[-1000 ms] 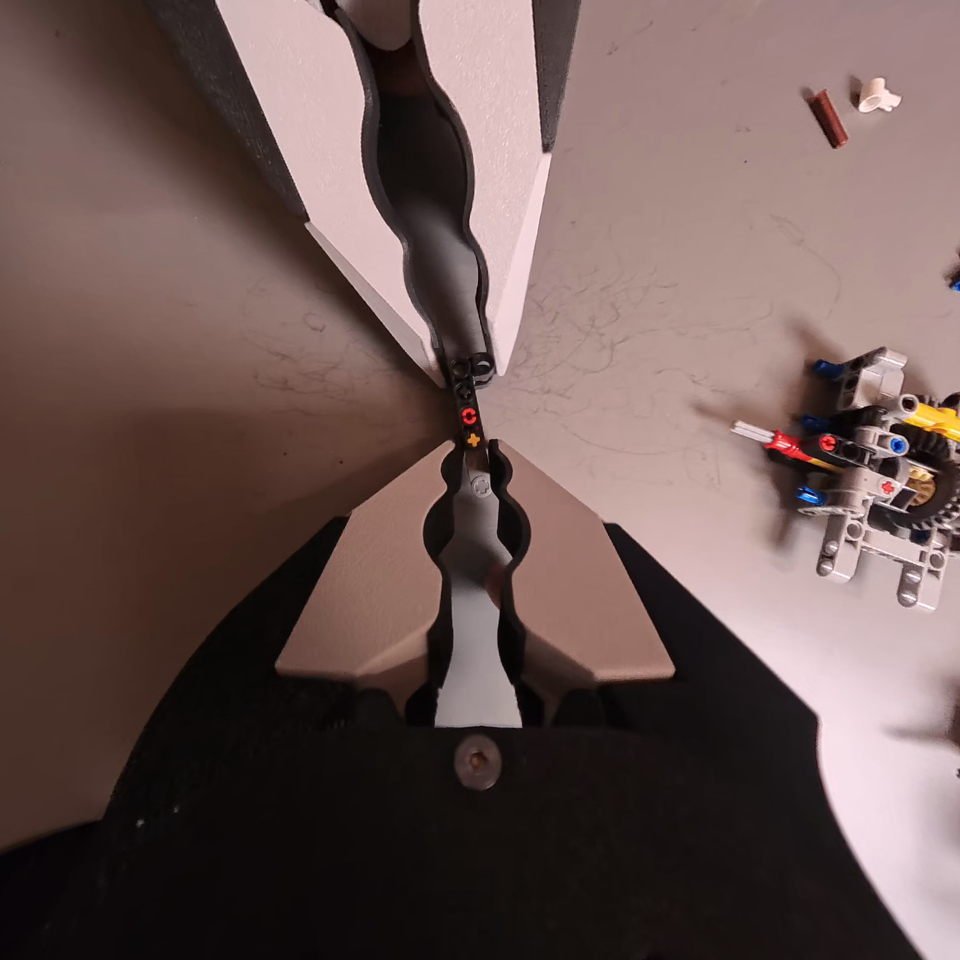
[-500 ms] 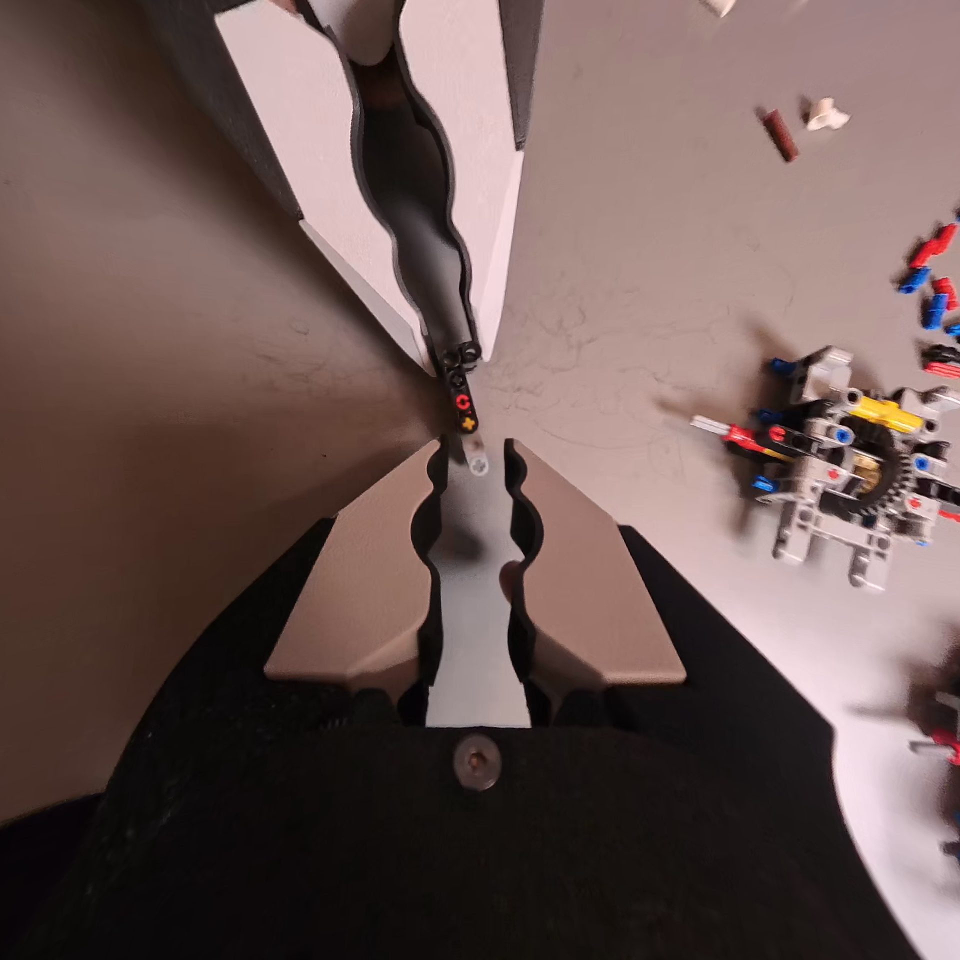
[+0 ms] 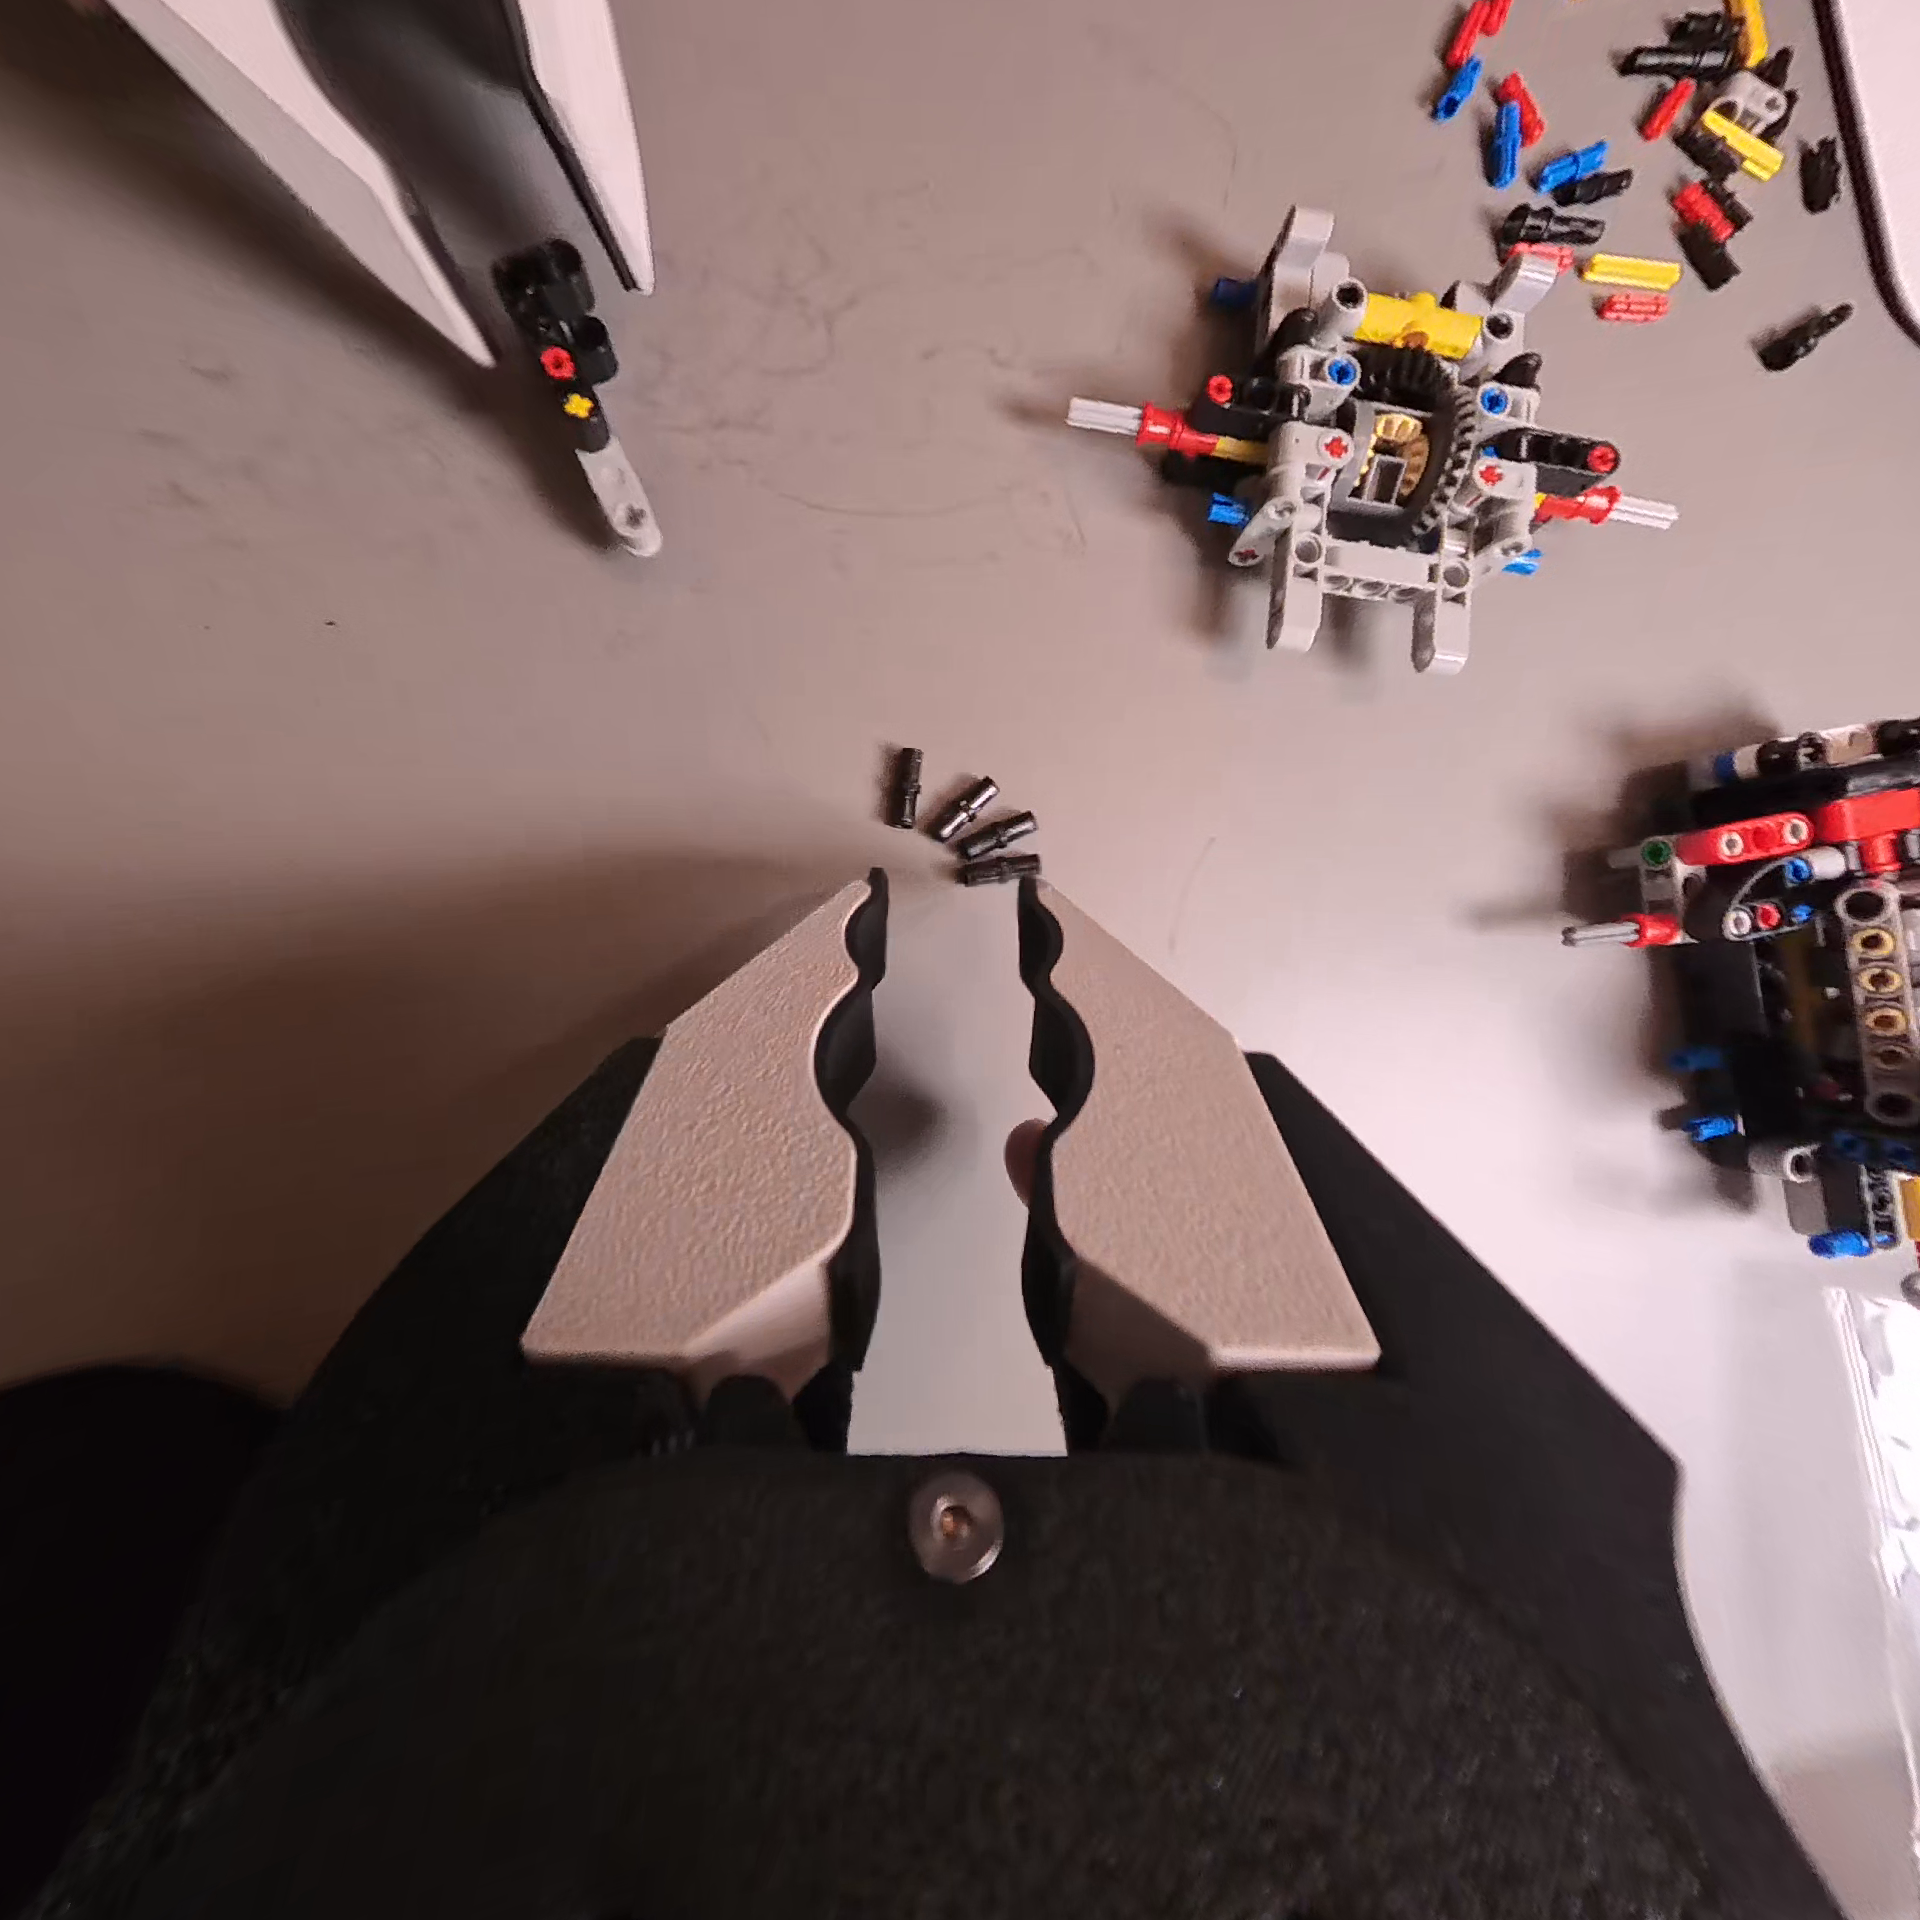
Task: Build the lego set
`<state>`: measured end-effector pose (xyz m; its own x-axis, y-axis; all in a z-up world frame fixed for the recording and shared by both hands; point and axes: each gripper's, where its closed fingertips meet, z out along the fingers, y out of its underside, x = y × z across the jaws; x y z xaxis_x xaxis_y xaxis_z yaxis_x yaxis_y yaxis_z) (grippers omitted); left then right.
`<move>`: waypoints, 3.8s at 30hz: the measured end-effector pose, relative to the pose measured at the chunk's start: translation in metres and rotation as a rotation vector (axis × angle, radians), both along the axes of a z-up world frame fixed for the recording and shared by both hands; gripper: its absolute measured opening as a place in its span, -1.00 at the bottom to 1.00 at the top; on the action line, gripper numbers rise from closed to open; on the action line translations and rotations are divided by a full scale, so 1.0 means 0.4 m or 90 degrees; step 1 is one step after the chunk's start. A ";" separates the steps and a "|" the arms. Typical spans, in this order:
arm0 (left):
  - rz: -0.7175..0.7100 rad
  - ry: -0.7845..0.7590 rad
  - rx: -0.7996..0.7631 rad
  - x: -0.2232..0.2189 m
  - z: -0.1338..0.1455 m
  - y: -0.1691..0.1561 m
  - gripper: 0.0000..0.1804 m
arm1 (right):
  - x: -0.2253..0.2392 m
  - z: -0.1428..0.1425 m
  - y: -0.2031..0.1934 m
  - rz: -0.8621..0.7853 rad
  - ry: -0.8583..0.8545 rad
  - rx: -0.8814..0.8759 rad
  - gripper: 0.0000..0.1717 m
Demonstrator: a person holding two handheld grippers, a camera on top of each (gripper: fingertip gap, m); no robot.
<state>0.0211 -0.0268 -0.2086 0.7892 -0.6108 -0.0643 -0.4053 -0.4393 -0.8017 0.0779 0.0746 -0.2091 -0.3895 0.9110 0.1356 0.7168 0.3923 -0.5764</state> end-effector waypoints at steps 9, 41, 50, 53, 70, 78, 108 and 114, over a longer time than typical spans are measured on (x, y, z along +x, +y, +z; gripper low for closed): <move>-0.017 0.016 0.043 0.023 0.010 0.009 -0.65 | -0.034 -0.026 0.023 0.008 0.016 -0.018 -0.71; 0.055 0.061 0.048 -0.040 -0.001 0.027 -0.82 | -0.042 -0.002 0.024 -0.020 0.059 -0.005 -0.82; 0.050 0.056 0.048 -0.036 -0.001 0.026 -0.83 | -0.066 0.028 -0.001 -0.009 0.113 -0.024 -0.82; 0.039 0.055 0.050 -0.028 0.000 0.024 -0.83 | -0.085 0.057 -0.074 0.045 0.155 -0.079 -0.82; -0.034 0.070 0.055 0.013 0.000 0.000 -0.83 | -0.124 0.010 -0.249 0.168 0.113 -0.135 -0.79; -0.037 0.061 0.052 0.008 0.000 -0.001 -0.83 | -0.127 0.003 -0.253 0.166 0.108 -0.126 -0.91; -0.047 -0.181 0.125 -0.045 0.160 -0.014 -0.59 | -0.141 0.294 -0.240 0.079 0.281 -0.795 -0.94; -0.053 -0.189 0.210 -0.040 0.221 -0.020 -0.59 | -0.139 0.257 -0.260 0.078 0.211 -0.779 -0.94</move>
